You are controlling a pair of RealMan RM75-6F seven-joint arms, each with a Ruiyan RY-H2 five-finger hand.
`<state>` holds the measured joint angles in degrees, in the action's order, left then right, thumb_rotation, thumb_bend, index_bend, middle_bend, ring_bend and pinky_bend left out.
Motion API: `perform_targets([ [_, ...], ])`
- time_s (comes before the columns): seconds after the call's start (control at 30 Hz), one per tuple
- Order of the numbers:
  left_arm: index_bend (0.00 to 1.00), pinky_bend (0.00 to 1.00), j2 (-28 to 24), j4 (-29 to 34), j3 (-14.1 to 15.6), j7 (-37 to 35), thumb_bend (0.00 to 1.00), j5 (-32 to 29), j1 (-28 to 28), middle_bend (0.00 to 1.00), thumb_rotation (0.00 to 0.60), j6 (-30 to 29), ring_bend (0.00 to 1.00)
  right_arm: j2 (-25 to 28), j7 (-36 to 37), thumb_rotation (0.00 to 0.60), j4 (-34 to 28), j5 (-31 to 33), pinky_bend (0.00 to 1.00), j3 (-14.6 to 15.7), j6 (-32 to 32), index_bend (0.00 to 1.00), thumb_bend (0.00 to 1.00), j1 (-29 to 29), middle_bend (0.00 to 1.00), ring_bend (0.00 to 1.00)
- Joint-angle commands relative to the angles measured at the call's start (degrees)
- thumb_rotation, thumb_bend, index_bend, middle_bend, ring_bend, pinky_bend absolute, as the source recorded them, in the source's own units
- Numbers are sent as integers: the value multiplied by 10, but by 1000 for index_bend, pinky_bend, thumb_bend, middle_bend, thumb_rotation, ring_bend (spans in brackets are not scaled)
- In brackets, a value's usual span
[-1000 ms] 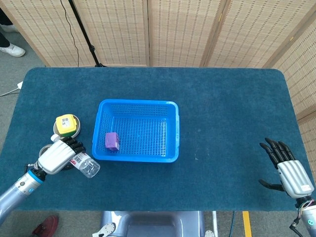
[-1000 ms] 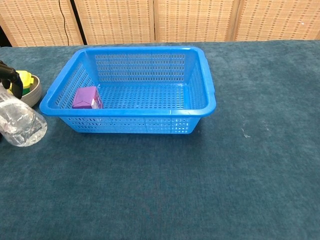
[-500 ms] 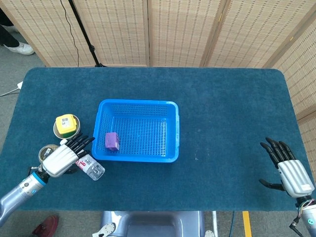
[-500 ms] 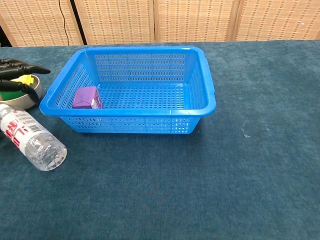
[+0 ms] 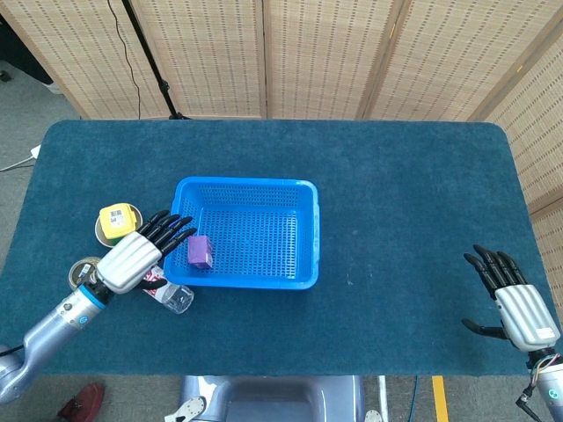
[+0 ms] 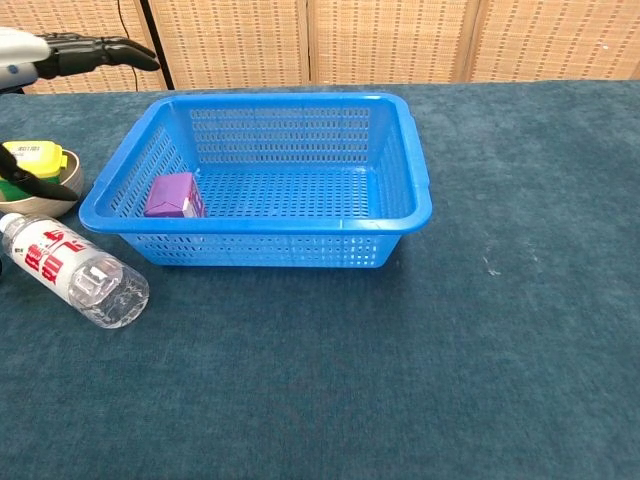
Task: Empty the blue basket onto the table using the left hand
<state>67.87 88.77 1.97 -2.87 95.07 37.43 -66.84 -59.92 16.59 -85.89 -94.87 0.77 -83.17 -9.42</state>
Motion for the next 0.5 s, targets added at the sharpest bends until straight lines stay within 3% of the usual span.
perform_targets([
  [0.03,0,0,-7,85,-66,89,62,-133,64,0,600,124,0,0,0,600,1,2,0,0,2,22,0,0,17,0],
  [0.27,0,0,41,91,-101,189,62,-296,116,0,600,204,0,-2,3,600,4,9,0,-2,10,22,0,-3,19,0],
  [0.5,0,0,90,76,-103,282,62,-434,160,0,600,213,0,-3,4,600,7,11,0,-2,15,22,0,-5,20,0],
])
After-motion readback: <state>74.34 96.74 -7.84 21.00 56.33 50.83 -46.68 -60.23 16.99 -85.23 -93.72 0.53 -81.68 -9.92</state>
